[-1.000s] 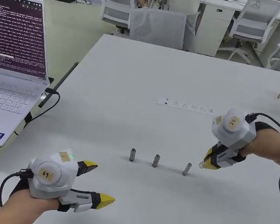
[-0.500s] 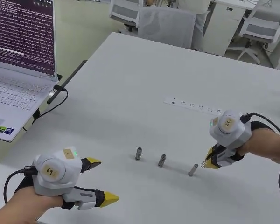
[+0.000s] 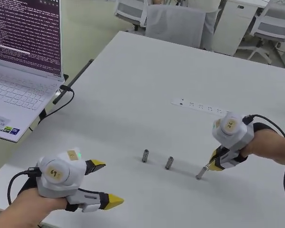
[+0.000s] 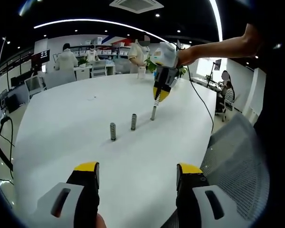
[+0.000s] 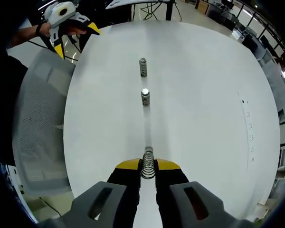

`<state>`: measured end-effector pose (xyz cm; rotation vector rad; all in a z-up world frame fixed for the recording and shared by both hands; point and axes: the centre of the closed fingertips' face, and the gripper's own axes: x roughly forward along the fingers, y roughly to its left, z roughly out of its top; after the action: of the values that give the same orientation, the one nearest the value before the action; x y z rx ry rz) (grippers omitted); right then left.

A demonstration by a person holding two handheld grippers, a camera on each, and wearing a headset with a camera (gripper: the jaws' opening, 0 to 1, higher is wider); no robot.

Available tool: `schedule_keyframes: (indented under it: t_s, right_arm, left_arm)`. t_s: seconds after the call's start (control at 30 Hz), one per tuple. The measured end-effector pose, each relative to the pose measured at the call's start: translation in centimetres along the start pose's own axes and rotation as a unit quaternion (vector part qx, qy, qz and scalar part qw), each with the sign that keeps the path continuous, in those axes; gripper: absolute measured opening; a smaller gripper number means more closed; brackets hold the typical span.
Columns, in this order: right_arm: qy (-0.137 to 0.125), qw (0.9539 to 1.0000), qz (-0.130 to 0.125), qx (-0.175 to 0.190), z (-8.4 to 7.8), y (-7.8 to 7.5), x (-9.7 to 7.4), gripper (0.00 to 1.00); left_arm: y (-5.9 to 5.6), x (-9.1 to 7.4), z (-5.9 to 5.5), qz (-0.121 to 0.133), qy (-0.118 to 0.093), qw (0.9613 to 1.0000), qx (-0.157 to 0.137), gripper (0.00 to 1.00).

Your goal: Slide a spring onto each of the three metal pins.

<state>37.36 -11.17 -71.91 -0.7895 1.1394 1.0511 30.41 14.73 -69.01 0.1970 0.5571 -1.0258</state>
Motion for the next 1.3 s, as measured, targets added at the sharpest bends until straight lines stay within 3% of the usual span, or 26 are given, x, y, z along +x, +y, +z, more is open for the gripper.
schedule_keyframes:
  t_s: [1.3]
  right_arm:
    - [0.035, 0.9988, 0.017, -0.029, -0.2, 0.1, 3.0, 0.09]
  left_arm:
    - [0.5, -0.5, -0.7, 0.007, 0.005, 0.9999, -0.013, 0.6]
